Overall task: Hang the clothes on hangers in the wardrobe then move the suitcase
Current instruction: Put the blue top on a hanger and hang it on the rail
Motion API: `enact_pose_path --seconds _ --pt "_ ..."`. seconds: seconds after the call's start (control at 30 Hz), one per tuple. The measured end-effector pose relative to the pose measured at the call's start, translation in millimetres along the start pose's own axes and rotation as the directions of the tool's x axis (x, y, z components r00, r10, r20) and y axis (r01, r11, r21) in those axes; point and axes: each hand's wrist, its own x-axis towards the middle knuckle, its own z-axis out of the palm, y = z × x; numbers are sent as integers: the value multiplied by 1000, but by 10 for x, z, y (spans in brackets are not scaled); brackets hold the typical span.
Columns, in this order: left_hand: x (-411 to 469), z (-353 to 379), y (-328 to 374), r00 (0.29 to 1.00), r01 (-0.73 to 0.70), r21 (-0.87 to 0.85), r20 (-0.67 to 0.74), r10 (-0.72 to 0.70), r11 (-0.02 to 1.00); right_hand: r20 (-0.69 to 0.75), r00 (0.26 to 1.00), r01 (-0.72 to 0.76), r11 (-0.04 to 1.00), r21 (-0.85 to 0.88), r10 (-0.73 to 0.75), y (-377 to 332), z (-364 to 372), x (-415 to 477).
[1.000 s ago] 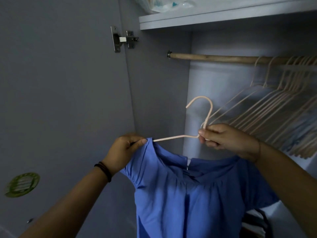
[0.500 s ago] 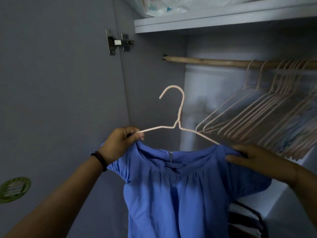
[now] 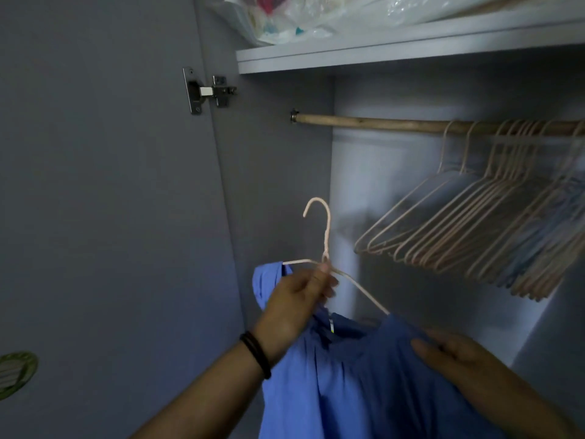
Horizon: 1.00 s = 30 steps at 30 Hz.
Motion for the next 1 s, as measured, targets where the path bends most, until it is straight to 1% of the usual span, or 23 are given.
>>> enact_pose_path --seconds 0.07,0.1,0.13,0.2,0.3,0.37,0.47,0.53,0.63,0.77,0.87,1.0 --pt "-55 167 17 981 153 -141 140 -133 978 -71 995 59 996 -65 -64 57 186 68" --pt "-44 202 29 971 195 -207 175 -160 959 -97 991 86 992 -97 -95 71 273 108" --pt "-9 207 51 968 215 -262 183 -171 941 -114 985 115 989 -93 -126 56 359 147" --pt "120 155 61 975 209 -328 148 -168 921 -122 981 150 988 -39 -153 -18 532 246" --pt "345 53 65 986 157 -359 104 -128 920 -120 970 216 976 21 -212 -117 738 465" --pt "510 -2 110 988 149 -411 104 -116 899 -167 960 229 973 16 -223 -187 865 616" --pt "798 -91 224 988 140 -509 124 -89 849 -186 943 290 956 43 -278 -306 998 864" --pt "1019 -170 305 989 130 -507 129 -75 852 -192 924 349 934 78 -330 -424 1049 1031" --pt "1340 -296 446 986 120 -493 163 -44 862 -210 905 401 908 124 -371 -598 1059 1356" --pt "1768 -471 611 987 92 -382 154 -35 920 -285 859 478 867 144 -426 -774 987 1862" --pt "2045 -564 650 988 107 -320 139 -65 941 -300 851 494 851 176 -432 -872 937 2211" --pt "2335 -601 624 984 145 -359 149 -97 922 -301 852 493 851 183 -429 -883 919 2572"
